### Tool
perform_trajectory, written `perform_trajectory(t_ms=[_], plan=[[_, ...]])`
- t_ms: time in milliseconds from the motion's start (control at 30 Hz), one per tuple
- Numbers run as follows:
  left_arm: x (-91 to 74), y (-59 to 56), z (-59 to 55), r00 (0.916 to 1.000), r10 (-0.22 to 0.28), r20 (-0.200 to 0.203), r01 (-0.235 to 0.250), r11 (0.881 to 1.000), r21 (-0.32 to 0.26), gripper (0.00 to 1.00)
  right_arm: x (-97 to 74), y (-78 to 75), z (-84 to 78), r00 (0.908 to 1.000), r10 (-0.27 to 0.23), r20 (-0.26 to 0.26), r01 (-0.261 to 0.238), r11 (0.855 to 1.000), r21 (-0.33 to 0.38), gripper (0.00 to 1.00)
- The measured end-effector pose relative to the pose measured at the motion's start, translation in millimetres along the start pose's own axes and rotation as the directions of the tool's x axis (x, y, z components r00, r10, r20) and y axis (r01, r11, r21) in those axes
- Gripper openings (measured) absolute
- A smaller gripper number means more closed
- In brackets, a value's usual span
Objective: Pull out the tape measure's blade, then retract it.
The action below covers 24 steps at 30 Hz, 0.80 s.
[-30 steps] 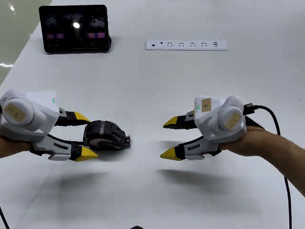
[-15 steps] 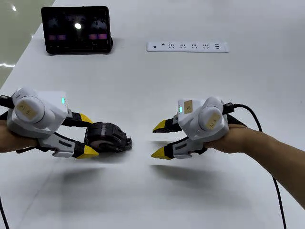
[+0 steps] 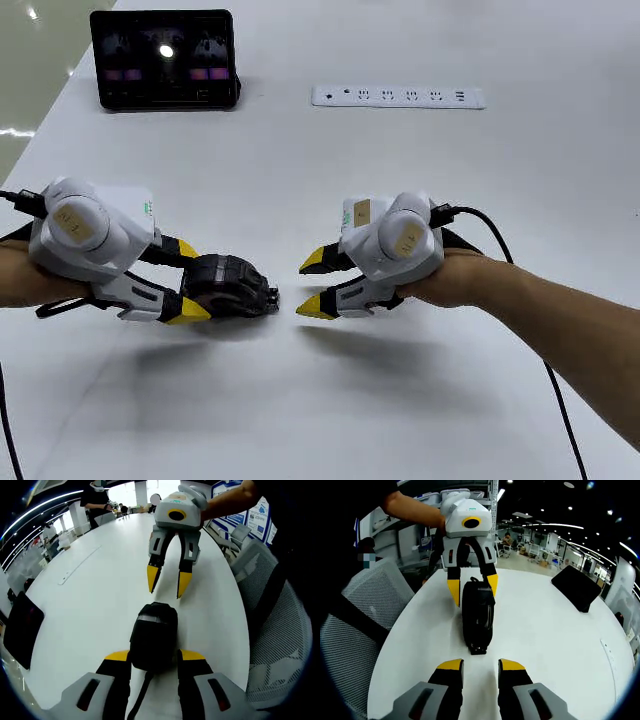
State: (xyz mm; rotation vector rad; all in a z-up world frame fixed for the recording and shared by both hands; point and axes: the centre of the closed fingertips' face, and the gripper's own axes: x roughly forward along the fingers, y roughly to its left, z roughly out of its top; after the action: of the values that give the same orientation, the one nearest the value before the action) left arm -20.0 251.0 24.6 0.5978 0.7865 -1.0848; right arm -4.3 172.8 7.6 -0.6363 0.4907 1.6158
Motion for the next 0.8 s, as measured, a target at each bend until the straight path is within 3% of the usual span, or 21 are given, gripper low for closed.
perform_trajectory(t_ms=[233,800], plan=[[1.0,3.3,-1.4,0.9999,-0.005,-0.01,0.005,1.0,0.011,0.26,11.6,0.9,2.4,0.9997,0.025,-0.01,-0.025,1.0,-0.005,0.22],[1.8,2.6,-1.9,0.9997,-0.024,0.0,0.024,0.999,0.034,0.25,32.1,2.9,5.5,0.9967,0.066,-0.047,-0.068,0.997,-0.026,0.15]])
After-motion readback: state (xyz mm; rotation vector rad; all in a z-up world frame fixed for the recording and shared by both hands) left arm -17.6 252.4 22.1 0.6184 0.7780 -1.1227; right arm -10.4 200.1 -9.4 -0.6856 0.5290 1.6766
